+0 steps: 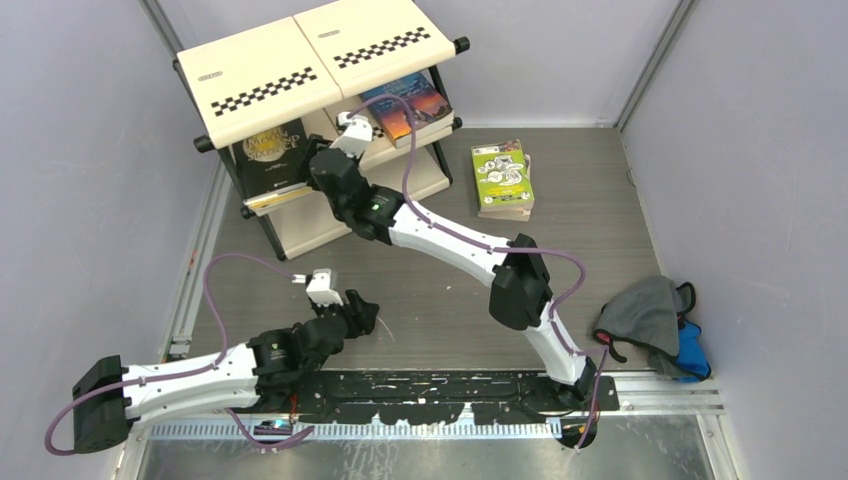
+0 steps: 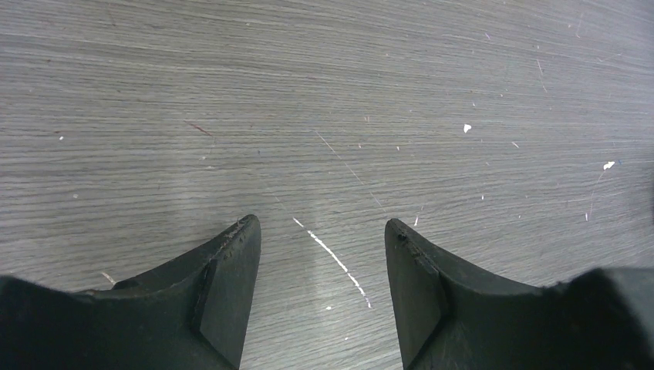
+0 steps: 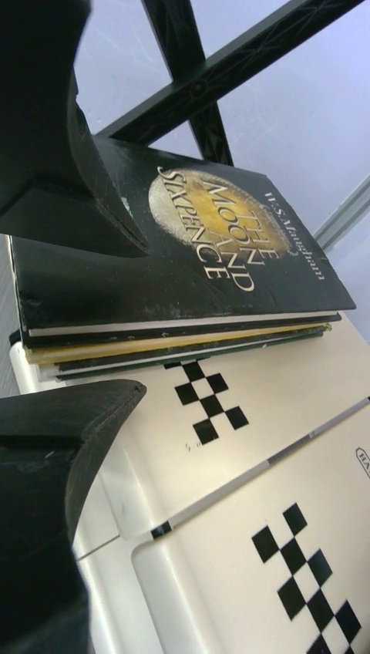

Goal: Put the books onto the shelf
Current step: Place the book on the shelf, then adjust the book on the shelf.

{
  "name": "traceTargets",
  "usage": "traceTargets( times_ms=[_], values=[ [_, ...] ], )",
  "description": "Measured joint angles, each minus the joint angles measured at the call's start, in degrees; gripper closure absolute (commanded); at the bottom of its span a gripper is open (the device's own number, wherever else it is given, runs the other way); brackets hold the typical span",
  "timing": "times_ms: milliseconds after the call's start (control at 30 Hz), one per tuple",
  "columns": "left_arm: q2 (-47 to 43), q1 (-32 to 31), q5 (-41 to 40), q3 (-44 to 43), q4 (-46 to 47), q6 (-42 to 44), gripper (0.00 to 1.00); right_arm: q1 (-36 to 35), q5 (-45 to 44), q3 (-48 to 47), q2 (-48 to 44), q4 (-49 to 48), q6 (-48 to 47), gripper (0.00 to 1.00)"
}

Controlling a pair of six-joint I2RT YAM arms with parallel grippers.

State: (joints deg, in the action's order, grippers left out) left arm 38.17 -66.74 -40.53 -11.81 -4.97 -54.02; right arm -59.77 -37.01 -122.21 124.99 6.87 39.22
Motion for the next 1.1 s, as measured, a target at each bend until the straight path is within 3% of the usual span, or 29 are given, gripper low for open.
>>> traceTargets(
  times_ms=[200,367,433,567,633,833,1100],
  values=[
    [-0.20,-0.02,-0.59,0.00,-0.07,0.04,0.39,-0.09,-1.27,7.23,-3.26,-3.52,-5.25,0.37],
    [-0.70,0.00,-1.31,0.00,-0.07,0.04,0.39,-0.85,-3.85,13.55,-8.46,-6.71,-11.69,0.43],
    [-0.68,0.00,-1.53,0.00,-0.09,0.02,0.39,-1.38,-4.96,16.20,-10.86,-8.41,-14.43,0.54],
    [-0.46,0.00,-1.95,0.00,-0.09,0.00,0.39,-2.08,-5.88,19.37,-14.01,-10.21,-18.43,0.90],
    [0.02,0.00,-2.12,0.00,-0.07,0.00,0.39,-2.32,-5.79,19.71,-14.51,-10.32,-19.69,0.99],
    [2.10,-0.02,-2.56,-0.02,-0.02,0.04,0.39,-2.49,-3.78,18.86,-14.38,-7.41,-21.49,0.99],
    [2.58,0.00,-2.99,-0.07,-0.02,0.28,0.39,-2.49,0.11,10.75,-11.28,0.26,-21.97,0.99]
  ],
)
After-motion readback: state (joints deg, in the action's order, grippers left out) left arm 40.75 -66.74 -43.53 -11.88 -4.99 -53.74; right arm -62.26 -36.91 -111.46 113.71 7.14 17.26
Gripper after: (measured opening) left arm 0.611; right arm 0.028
